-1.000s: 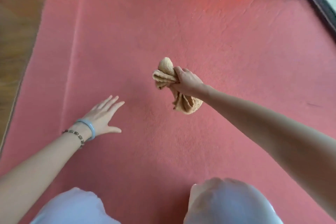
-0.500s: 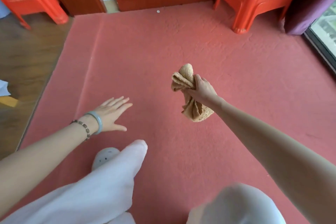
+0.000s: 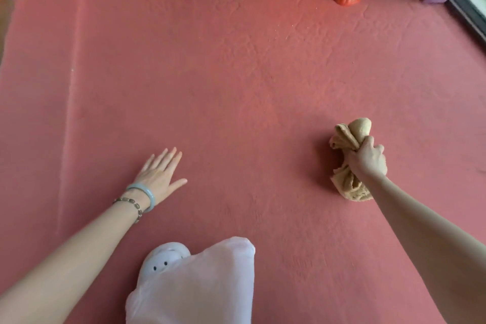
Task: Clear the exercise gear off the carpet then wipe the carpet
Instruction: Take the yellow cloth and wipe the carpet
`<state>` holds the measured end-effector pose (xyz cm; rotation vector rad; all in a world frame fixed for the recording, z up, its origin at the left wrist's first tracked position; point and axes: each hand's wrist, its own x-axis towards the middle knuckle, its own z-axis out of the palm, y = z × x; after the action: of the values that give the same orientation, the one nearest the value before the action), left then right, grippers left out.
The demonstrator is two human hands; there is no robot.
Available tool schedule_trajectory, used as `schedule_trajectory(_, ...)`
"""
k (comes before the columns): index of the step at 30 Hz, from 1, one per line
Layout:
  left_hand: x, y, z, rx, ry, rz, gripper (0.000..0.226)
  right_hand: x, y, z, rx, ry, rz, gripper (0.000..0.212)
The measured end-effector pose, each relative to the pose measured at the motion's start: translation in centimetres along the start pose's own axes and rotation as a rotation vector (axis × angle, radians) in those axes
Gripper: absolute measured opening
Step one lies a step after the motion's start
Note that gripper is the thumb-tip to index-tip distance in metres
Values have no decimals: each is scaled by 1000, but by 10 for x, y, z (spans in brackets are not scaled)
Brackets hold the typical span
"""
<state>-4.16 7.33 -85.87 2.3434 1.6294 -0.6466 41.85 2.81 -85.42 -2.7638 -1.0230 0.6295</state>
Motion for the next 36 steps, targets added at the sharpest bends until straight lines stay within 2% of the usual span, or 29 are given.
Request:
schedule_trajectory(2,10,-5,12,-5,25,19,69,-4,-20,15,6,35,10,36)
schedule_trajectory(4,22,-11,18,-24,72,27,65,-21,-49,31,-15,25,-77,41)
schedule_trajectory(8,52,-21,16,-80,150,18,60,-89,-126,74,-110,-144,-373,43)
schedule_trajectory(11,75,-29,11,-126,193,14,58,-149,-181,111,-172,-250,-578,36)
schedule_trajectory(15,97,-38,6,-202,214,78,54,-171,-206,127,-159,-370,-753,36)
schedule_trajectory(17,102,-43,6,-182,217,99,55,-144,-195,116,-85,-357,-710,34)
schedule_trajectory(19,103,-45,7,-154,197,114,59,-101,-170,100,-34,-311,-590,34)
schedule_trajectory(25,108,-48,18,-127,167,155,80,14,-76,35,-95,19,-176,30)
schedule_trajectory(29,108,-47,22,-140,166,149,82,36,-73,15,-92,146,21,34)
schedule_trajectory(31,108,-47,22,-159,171,154,82,33,-103,28,-80,142,-19,37)
schedule_trajectory(36,107,-46,20,-184,192,158,85,-17,-223,97,-84,4,-349,40)
